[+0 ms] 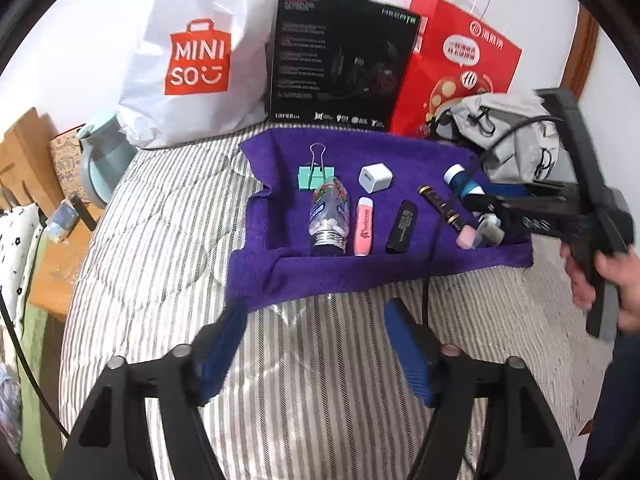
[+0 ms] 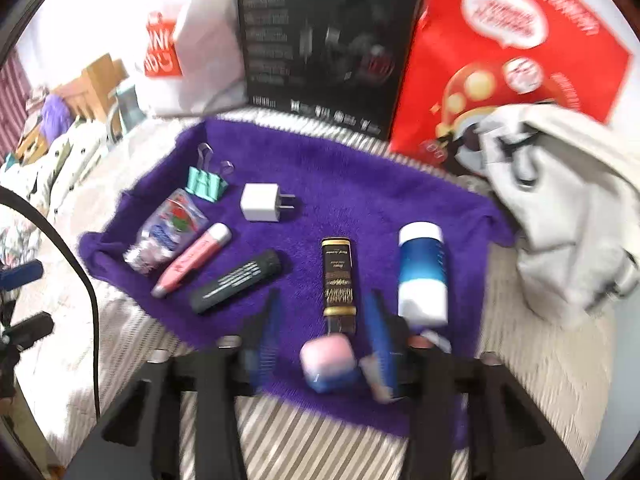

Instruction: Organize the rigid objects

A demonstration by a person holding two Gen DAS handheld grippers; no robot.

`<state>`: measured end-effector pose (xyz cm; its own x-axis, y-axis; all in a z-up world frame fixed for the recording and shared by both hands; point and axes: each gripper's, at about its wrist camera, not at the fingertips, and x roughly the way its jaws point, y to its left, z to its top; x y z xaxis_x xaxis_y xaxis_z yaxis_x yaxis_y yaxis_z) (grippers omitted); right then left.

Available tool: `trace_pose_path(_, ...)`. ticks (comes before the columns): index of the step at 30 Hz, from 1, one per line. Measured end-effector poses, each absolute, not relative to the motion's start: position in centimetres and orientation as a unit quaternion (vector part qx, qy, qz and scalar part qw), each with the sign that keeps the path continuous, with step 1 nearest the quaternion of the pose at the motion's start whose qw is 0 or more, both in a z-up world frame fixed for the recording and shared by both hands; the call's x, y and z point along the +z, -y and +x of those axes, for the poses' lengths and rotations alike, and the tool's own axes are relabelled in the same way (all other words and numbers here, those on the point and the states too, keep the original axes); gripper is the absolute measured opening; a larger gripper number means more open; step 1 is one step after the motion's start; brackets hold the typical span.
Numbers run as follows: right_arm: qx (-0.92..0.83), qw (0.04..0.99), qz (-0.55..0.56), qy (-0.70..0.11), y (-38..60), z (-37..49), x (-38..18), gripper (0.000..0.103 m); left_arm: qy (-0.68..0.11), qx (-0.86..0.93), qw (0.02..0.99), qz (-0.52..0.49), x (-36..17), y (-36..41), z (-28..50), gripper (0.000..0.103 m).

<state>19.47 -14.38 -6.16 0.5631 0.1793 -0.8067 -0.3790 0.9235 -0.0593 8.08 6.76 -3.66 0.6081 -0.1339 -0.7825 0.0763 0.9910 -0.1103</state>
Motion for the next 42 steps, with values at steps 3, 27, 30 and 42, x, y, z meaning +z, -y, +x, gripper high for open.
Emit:
trace_pose_path(3, 0.142, 0.893, -0.093, -0.417, 15.3, 16.1, -4.9, 0.088, -0.430, -0.054, 0.900, -0.037, -3.0, -6.0, 6.9, 0.082)
trace_pose_path(27, 0.085, 0.914, 0.021, -0.395, 21.1, 1.9, -2.8, 0.103, -0.375, -0.049, 0.925, 0.012, -0.4, 2.4, 0.4, 0.100)
trace_pose_path(30, 0.082, 0.915, 0.024, -0.395, 21.4, 1.8, -3.0, 0.103, -0.377, -0.046, 0.925, 0.012, -0.5, 2.6, 0.4, 0.100)
trace_pose_path(42, 0.066, 0.919, 0.016, -0.387, 22.6, 1.2, -2.8, 0.103, -0.388, -0.037, 0.921, 0.006, -1.2, 2.2, 1.0, 0.100)
